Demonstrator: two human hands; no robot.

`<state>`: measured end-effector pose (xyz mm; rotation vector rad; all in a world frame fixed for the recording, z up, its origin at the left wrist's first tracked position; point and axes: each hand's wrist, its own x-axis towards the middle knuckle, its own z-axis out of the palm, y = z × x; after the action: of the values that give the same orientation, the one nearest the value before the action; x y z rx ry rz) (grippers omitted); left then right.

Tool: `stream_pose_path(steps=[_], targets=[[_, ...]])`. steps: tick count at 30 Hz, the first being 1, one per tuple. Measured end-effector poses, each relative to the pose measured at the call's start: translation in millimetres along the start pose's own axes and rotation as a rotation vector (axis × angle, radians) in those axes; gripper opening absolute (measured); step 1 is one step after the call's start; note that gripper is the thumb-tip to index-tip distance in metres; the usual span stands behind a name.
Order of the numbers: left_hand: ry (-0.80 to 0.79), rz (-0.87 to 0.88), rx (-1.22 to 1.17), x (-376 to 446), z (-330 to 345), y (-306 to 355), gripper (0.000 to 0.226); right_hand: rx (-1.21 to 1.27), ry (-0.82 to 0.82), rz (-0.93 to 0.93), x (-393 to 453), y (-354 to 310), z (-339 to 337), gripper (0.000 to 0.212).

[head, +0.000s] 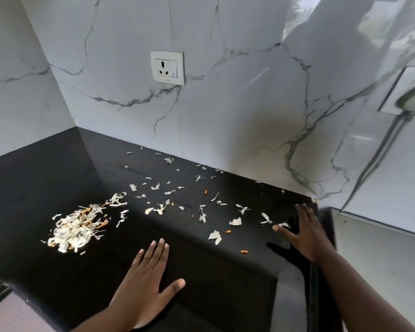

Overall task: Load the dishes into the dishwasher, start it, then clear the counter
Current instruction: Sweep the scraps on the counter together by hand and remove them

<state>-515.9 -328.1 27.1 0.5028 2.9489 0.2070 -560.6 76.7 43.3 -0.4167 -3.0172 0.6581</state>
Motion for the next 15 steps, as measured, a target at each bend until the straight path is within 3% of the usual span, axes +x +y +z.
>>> stream_pose_path(steps=[4,8,12,15], targets=[[0.015,-0.002,-0.01,1,-1,1,0.112,-0.051,-0.088,-0.009,23,-8,7,0.148],[0.04,-0.007,0.035,1,-2,2,0.1,-0.101,-0.218,-0.194,3,-47,25,0.15],[-0.032,0.001,0.063,3,5,-3,0.087,-0.197,-0.179,-0.349,-26,-123,69,0.141],[0.031,0.005,0.08,4,13,-6,0.087,-0.172,-0.157,-0.382,-21,-178,98,0.13]])
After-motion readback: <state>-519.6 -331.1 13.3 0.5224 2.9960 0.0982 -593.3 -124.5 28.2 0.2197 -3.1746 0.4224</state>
